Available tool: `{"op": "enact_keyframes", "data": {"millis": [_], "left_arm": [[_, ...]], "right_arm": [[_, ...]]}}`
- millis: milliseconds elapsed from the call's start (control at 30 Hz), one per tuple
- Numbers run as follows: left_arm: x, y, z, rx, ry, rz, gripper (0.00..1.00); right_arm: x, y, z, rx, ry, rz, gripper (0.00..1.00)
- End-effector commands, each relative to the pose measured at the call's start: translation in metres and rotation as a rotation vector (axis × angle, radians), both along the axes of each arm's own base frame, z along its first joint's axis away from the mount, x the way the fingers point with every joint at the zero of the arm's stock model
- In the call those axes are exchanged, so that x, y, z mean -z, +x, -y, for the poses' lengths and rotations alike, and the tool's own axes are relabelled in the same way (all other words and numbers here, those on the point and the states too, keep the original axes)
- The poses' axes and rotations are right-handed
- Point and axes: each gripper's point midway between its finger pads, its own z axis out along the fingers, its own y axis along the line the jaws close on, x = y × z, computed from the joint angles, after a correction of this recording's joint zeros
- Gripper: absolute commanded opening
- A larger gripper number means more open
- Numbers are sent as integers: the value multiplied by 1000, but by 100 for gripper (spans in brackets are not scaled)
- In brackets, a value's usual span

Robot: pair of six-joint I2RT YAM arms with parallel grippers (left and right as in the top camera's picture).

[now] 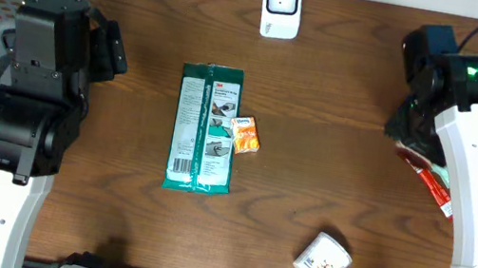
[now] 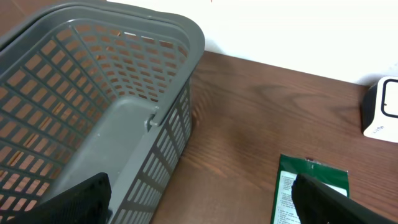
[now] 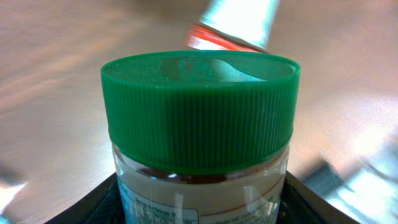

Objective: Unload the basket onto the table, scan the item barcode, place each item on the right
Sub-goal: 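Carry the jar up to the white scanner with the right gripper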

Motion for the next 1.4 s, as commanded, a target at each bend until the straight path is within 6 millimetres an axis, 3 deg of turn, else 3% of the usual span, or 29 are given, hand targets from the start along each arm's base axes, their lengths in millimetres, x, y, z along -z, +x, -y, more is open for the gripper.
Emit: {"op": "enact_keyframes", "data": {"millis": [0, 67, 433, 767, 933, 1200, 1367], "left_arm": [[-3, 0, -3, -18, 0, 10, 92], [-3, 0, -3, -18, 0, 10, 92], [-3, 0, -3, -18, 0, 10, 92], [-3, 0, -3, -18, 0, 10, 92], [-3, 0, -3, -18, 0, 10, 92], [-3, 0, -3, -18, 0, 10, 92], [-3, 0, -3, -18, 0, 10, 92]], "right_arm": [[3, 20, -62, -331, 283, 29, 1], [-2, 28, -85, -392, 400, 73, 1], [-42, 58, -150, -525, 758, 274, 1], [-77, 90, -186, -503, 974, 422, 1], [-75, 126, -199, -428, 1069, 469, 1], [-65, 204, -229, -443, 1275, 617, 1], [-38, 251, -234, -374, 1360, 702, 1]]}}
